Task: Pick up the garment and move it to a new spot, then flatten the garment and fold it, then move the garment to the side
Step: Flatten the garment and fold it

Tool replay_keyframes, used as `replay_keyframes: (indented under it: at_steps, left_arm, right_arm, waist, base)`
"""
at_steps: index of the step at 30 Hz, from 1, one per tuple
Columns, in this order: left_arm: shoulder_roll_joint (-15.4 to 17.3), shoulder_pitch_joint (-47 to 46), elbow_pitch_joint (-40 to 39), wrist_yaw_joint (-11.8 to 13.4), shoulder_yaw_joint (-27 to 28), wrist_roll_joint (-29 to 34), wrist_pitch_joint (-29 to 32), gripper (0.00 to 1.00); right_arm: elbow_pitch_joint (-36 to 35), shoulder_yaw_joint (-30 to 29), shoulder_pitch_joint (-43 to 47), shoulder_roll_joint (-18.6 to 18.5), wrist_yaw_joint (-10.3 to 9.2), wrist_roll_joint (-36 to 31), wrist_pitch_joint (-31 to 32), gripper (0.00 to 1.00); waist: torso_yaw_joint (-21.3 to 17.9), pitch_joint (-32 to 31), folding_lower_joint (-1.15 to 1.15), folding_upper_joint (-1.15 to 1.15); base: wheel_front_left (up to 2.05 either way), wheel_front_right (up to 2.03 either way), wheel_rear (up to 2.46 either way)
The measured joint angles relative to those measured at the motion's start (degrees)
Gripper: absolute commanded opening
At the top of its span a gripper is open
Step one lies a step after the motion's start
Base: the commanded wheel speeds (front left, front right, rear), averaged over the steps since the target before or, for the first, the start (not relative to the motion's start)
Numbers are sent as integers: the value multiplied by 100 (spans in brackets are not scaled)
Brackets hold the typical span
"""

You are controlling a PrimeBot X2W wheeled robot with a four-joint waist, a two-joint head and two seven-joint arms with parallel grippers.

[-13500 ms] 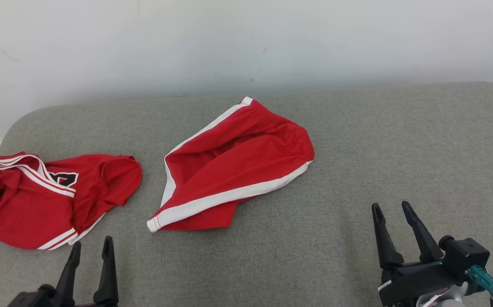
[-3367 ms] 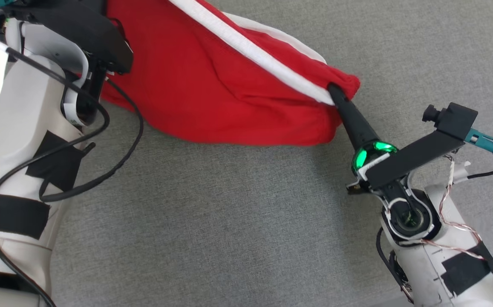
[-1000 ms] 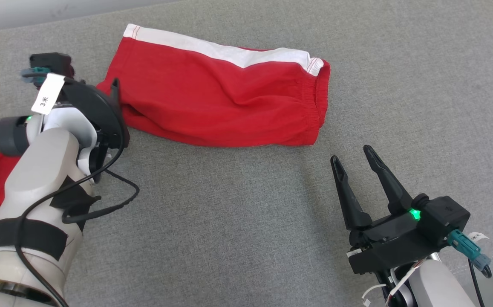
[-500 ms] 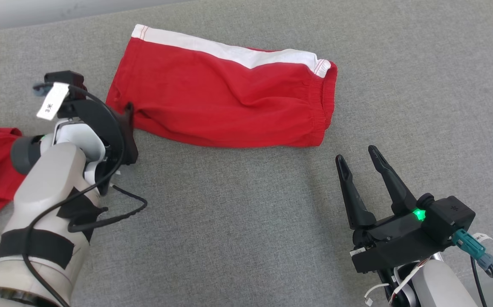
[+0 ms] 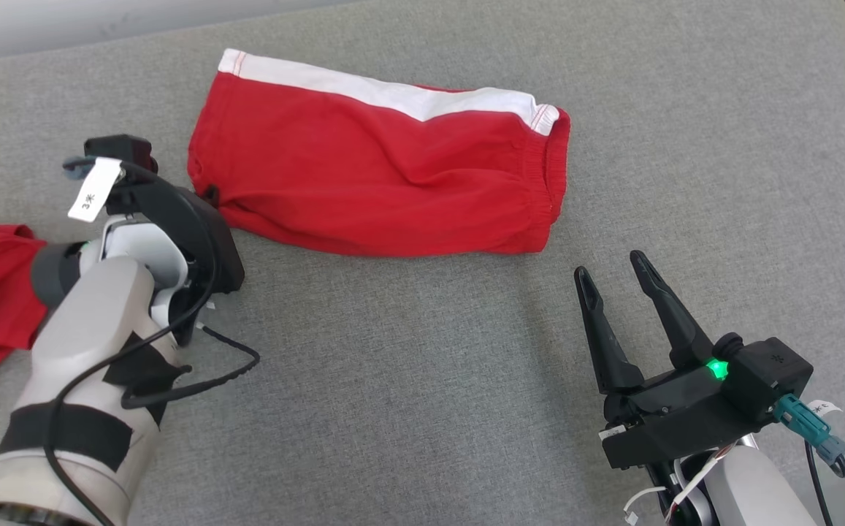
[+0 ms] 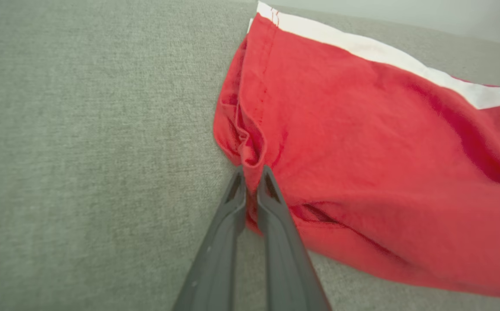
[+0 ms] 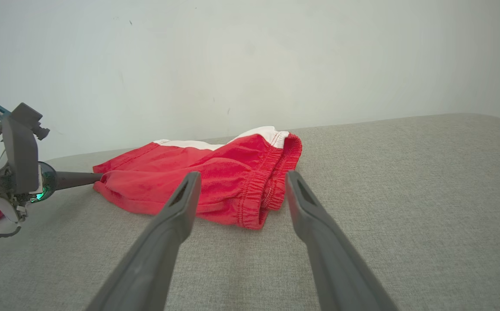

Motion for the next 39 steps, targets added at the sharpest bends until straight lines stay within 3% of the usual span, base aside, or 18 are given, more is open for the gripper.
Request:
replay_keyframes:
  at_steps: [14, 21, 28, 39]
  left_arm:
    - [-68, 704, -583, -147, 223, -406, -666, 0]
    - [-26, 1274, -1183, -89, 232, -487, -850, 0]
    - [110, 2002, -2079, 137, 235, -568, -823, 0]
    - [455, 3196, -3951, 831, 320, -722, -461, 0]
  right_arm:
    - [-20, -78, 60, 1, 0, -16, 55, 100]
    - [-80, -109, 104, 2, 0, -16, 101, 100]
    - [-107, -124, 163, 1, 0, -16, 135, 100]
    - [-143, -175, 269, 2, 0, -12, 149, 100]
  waist:
    - [233, -241, 0, 0]
    - [338, -373, 0, 0]
    - [405, -493, -1, 0]
    - [515, -608, -1, 0]
  base:
    - [0, 0, 0]
    - [0, 0, 0]
    - [0, 0, 0]
    - [0, 0, 0]
